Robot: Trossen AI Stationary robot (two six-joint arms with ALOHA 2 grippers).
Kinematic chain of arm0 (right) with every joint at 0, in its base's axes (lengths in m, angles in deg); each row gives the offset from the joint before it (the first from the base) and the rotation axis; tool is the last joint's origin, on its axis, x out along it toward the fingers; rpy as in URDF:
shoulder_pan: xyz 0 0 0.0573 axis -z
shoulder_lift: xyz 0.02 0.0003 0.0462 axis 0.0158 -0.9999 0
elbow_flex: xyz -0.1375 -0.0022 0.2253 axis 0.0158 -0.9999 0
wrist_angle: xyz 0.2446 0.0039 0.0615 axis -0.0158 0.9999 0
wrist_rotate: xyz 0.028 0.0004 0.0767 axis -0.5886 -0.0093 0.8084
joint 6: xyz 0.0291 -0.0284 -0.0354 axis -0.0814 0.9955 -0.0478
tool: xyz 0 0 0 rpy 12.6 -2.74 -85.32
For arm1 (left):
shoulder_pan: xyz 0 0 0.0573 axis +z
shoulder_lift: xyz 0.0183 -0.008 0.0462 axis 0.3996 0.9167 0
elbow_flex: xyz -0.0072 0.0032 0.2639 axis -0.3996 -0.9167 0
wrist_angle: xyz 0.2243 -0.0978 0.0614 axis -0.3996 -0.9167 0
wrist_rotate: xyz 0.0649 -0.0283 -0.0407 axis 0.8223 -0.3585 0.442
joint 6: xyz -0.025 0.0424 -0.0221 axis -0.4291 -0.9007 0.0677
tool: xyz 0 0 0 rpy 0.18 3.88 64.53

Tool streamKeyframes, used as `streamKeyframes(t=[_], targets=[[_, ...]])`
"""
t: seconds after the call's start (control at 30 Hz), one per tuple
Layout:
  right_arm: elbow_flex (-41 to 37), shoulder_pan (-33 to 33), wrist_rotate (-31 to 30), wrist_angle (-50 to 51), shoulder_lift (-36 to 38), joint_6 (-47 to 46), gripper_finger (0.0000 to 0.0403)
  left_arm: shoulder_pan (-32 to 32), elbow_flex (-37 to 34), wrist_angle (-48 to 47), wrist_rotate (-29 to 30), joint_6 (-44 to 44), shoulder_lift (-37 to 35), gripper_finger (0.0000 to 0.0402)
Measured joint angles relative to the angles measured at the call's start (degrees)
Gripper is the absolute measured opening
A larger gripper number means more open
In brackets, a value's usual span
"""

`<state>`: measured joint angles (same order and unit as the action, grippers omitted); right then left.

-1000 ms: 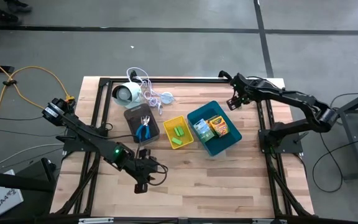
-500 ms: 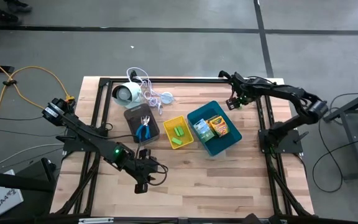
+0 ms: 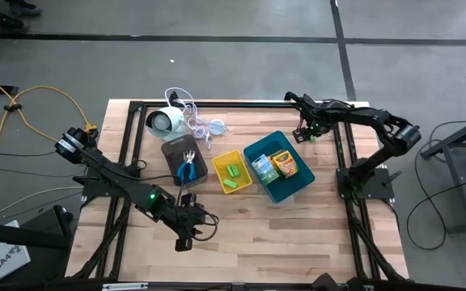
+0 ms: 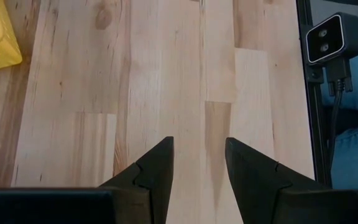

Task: Pick & Place School Supplies
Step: Put the green eraser into the yellow bin

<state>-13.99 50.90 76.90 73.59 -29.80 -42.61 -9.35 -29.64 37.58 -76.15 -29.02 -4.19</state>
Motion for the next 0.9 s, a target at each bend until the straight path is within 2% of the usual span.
streamKeyframes(t=[0.47,0.6,0.9], targets=[[0.62,0.42,2.12,0.69,0.00,-0.43,0.0213,0.00,0.00,-0.01,-0.02,0.00,0.00,0.0141],[0.83,0.42,7.03,2.23,0.00,-2.54,0.0213,0.00,0.00,-0.02,-0.02,0.00,0.00,0.0141],[0.85,1.15,7.21,1.90,0.00,-1.53,0.0213,0.36,0.00,0.00,-0.02,0.00,0.00,0.0141]])
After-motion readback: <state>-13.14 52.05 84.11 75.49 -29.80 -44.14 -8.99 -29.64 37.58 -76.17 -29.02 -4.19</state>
